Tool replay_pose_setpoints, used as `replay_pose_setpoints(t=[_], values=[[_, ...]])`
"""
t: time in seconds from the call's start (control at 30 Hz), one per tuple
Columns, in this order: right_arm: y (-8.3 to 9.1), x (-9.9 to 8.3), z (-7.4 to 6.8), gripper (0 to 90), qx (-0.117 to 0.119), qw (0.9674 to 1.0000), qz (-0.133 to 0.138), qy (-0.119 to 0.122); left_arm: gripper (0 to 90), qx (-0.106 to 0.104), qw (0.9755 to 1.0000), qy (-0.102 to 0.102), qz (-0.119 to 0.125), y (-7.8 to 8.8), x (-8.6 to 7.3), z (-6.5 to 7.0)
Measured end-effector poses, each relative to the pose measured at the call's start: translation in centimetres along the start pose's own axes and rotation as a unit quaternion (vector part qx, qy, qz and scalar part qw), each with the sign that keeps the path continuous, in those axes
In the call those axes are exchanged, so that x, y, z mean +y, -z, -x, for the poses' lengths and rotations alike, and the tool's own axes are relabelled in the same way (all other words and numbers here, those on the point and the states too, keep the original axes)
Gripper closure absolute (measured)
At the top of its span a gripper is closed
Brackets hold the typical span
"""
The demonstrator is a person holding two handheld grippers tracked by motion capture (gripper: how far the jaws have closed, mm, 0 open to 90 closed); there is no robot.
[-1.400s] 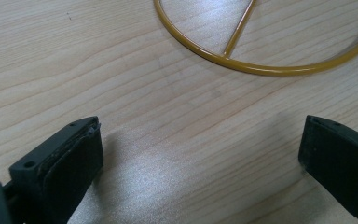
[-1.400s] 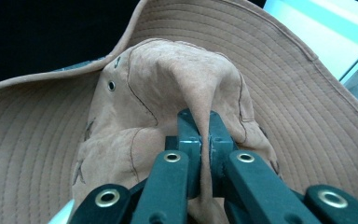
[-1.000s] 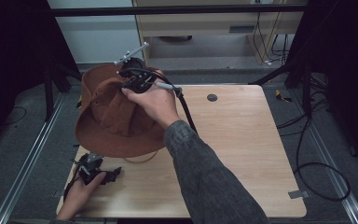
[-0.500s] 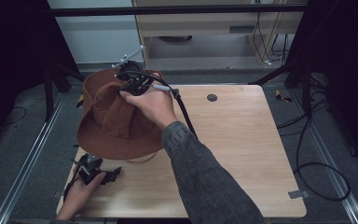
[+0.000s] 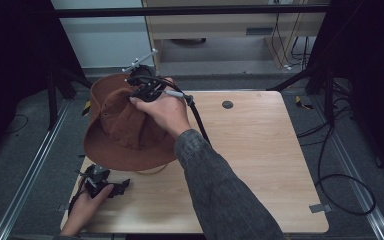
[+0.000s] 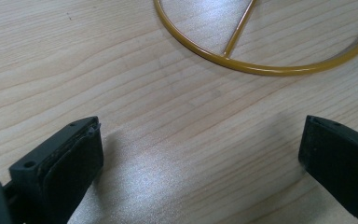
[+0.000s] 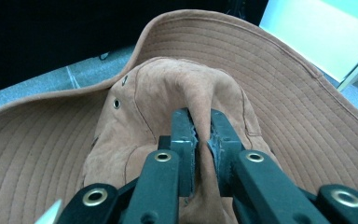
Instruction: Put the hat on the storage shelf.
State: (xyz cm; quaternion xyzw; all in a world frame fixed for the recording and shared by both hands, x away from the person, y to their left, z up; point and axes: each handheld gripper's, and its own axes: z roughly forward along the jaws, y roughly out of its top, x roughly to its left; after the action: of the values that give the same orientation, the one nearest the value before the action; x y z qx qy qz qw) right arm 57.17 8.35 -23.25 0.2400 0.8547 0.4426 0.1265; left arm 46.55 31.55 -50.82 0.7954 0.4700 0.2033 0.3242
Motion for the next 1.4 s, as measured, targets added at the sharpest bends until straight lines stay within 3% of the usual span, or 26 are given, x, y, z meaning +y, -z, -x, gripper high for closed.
replay_pose_setpoints(t=[0.23,0.63,0.87,1.4], values=[[-0.3,0.1,-0.2,81.3,0.005,1.0,0.0,0.002,0.0,0.0,1.0,0.0,0.0,0.0,0.0,0.0],[-0.1,-0.3,0.1,68.3,0.003,1.0,0.001,-0.006,0.0,0.0,1.0,0.0,0.0,0.0,0.0,0.0],[-0.1,-0.3,0.0,55.5,0.003,1.0,0.0,-0.008,0.0,0.0,1.0,0.001,0.0,0.0,0.0,0.0],[0.7,-0.9,0.0,35.7,-0.001,1.0,0.005,-0.005,0.0,0.0,1.0,0.0,0.0,0.0,0.0,0.0]])
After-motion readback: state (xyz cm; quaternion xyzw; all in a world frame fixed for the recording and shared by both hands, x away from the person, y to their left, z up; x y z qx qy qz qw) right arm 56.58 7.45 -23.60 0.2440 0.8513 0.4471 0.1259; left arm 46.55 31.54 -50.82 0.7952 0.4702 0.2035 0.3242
